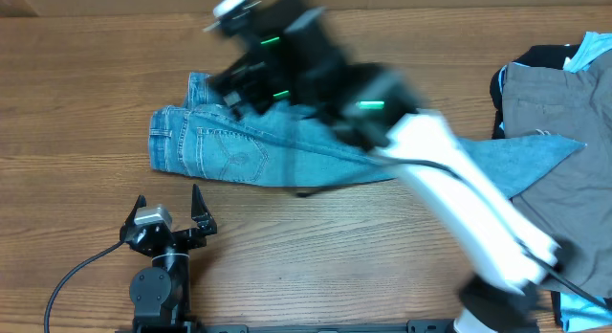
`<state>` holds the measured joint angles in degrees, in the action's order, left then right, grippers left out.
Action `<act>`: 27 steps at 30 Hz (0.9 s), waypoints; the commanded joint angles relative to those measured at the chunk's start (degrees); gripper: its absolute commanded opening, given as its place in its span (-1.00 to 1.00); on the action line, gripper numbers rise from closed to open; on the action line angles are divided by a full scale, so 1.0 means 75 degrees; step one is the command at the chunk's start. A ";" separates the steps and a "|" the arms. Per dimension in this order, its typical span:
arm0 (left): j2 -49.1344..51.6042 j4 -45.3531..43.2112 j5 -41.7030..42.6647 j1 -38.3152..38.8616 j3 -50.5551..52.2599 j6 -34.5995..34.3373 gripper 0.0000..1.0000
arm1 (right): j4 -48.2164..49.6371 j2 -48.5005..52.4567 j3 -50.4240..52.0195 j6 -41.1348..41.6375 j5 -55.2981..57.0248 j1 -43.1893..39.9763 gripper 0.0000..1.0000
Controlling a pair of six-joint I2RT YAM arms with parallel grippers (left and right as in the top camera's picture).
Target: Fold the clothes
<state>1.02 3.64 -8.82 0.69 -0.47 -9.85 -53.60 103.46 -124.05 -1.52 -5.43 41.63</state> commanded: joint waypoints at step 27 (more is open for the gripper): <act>-0.0003 -0.0405 0.0938 0.0012 -0.1620 0.0251 1.00 | -0.4893 -0.1830 0.1961 0.0836 -0.0519 -0.4753 1.00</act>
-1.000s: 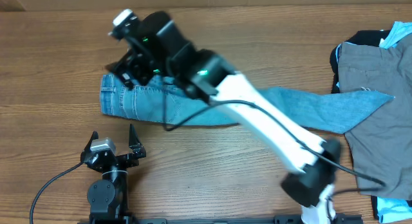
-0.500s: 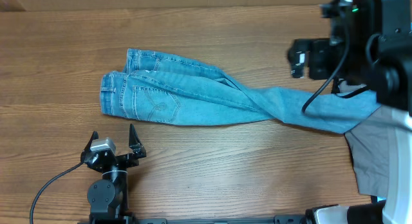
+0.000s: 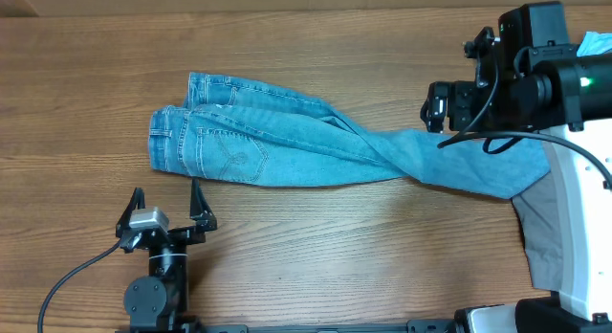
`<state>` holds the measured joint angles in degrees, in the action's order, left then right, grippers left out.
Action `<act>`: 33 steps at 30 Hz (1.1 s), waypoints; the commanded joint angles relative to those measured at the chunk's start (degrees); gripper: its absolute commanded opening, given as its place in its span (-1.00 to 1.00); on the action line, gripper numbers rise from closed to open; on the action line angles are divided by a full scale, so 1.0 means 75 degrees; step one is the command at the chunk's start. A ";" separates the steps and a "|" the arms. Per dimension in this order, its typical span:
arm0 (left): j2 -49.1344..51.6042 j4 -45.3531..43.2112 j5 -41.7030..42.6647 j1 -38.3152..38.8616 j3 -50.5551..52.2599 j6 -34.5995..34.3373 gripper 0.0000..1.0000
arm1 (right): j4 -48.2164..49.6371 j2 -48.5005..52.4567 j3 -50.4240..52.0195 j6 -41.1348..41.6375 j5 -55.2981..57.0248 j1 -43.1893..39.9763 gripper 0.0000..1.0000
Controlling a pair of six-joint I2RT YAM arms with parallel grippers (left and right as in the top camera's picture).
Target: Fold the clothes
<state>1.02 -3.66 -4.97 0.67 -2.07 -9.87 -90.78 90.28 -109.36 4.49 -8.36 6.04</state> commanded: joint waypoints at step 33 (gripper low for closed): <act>1.5492 0.8964 0.0198 -0.0347 -1.4125 0.5913 0.32 | -0.0682 -0.0073 0.0006 0.0006 -0.0096 -0.0009 1.00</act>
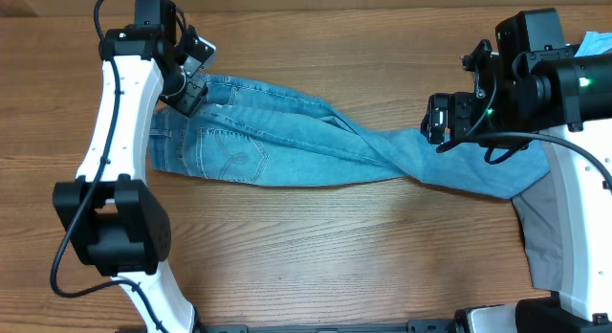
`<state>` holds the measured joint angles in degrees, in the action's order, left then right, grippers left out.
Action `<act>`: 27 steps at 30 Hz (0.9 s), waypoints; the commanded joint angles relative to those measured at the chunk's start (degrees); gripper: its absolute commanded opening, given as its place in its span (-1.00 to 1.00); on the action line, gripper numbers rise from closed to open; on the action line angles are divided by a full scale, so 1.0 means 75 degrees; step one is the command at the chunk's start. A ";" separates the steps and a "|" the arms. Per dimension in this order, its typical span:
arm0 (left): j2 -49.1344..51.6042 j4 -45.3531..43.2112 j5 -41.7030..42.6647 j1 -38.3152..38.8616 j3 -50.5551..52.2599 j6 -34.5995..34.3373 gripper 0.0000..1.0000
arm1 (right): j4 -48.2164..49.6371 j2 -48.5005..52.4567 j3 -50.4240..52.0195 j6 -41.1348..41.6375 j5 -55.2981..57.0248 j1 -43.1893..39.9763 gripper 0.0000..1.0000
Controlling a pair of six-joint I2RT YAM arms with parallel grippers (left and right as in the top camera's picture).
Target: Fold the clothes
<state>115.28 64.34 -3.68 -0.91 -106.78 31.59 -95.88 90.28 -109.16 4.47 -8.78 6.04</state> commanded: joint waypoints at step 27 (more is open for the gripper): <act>0.0985 0.0224 0.1469 -0.0737 -0.0160 0.2162 0.71 | 0.0344 -0.0073 -0.0023 0.0009 -0.0038 -0.0009 1.00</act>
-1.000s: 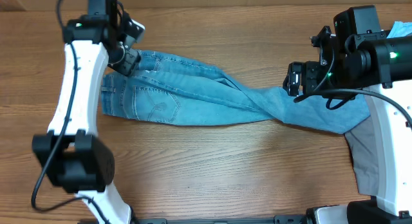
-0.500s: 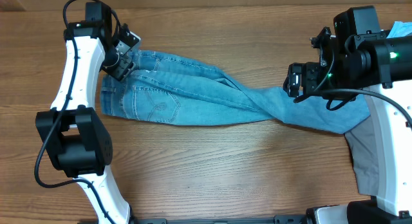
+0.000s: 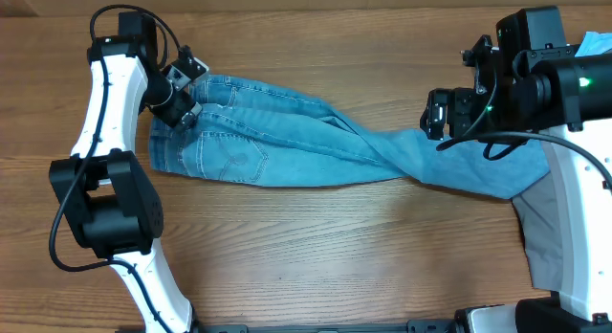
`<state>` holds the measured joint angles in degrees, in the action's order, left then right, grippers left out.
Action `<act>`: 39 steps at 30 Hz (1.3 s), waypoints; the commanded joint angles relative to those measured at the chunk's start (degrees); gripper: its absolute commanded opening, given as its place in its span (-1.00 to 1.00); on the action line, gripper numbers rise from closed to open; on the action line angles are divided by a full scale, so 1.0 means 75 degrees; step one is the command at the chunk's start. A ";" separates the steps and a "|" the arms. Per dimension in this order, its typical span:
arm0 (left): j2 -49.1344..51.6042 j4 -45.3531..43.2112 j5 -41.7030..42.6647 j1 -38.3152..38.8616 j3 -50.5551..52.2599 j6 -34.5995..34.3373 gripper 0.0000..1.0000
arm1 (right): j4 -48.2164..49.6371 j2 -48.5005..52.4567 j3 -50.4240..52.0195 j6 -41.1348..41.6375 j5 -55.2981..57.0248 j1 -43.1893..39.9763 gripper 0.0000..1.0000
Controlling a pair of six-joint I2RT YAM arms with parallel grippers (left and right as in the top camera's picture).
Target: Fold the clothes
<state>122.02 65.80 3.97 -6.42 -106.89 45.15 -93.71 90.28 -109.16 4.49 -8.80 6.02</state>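
Observation:
Blue jeans (image 3: 249,142) lie across the table, waist at the left, legs twisted together near the middle and running to the right. My left gripper (image 3: 189,86) is at the waistband's upper left corner. Its fingers are spread, one above the denim edge and one over it, so it looks open. My right gripper (image 3: 435,115) hovers over the leg end (image 3: 478,170) at the right, pointing left. Its dark body hides whether the jaws hold cloth.
A pile of other clothes sits at the right edge: grey trousers (image 3: 540,242) under my right arm and dark and light blue pieces (image 3: 595,44) behind it. The left arm's base (image 3: 105,218) stands at the front left.
My left gripper has shifted a little down and to the left, from the waistband's top edge to its upper left corner. The right gripper and the jeans look unchanged.
At first my left arm was parked at the front and my right arm was blurred over the waist, one leg reaching over the grey pile. Then the right gripper was over the leg ends, jeans twisted mid-length. Later my left arm stood at the waistband, where it remains.

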 commanded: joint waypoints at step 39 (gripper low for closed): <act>-0.1457 0.4138 0.1186 0.1201 -0.1037 -0.5292 -0.92 | -0.0446 -0.0082 -0.0020 0.0239 -0.0041 -0.0006 1.00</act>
<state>120.20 96.68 10.59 -0.30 -118.50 7.75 -97.14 90.28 -109.16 6.00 -8.78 6.04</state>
